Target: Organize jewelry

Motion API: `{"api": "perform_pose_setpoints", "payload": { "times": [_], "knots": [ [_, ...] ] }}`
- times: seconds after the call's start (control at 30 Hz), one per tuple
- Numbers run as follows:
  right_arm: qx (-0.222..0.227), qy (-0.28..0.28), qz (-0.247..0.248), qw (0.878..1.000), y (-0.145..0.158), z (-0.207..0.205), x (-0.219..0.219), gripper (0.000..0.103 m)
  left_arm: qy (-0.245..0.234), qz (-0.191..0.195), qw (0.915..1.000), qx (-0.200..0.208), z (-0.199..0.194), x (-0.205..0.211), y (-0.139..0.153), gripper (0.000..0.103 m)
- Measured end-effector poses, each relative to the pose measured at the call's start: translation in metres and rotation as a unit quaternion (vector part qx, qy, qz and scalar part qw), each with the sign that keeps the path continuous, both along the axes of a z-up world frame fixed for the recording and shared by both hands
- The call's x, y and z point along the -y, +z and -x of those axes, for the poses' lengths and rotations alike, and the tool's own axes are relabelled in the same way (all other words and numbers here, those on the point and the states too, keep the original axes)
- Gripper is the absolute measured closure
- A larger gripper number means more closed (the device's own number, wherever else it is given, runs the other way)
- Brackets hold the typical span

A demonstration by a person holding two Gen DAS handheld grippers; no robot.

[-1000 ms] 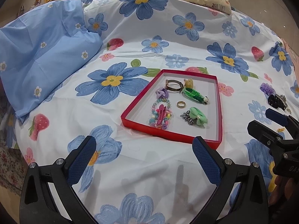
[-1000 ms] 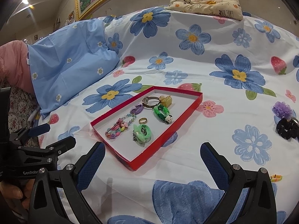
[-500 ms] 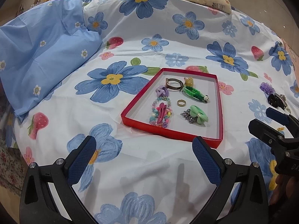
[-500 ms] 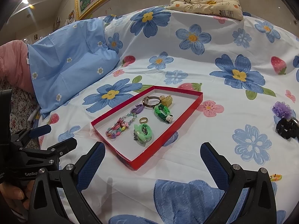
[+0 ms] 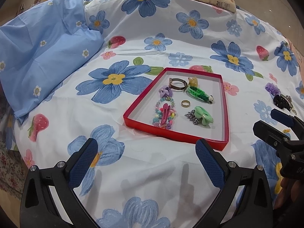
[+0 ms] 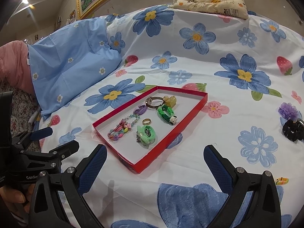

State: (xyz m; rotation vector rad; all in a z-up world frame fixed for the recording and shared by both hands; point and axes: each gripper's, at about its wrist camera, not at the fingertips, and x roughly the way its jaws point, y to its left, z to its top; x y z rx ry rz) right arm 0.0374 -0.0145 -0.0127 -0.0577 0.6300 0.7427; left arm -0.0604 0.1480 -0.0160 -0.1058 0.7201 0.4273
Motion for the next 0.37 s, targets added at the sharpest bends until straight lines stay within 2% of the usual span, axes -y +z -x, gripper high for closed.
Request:
{"api": "perform_pose_setpoints", "payload": {
  "times": [0.37],
  "knots": [
    [-0.008, -0.007, -0.002, 1.0, -0.0052, -0.0065, 0.0057, 0.0, -0.008, 0.005, 0.9999, -0.004, -0.0067, 0.0023, -0.001, 0.0]
  ]
}}
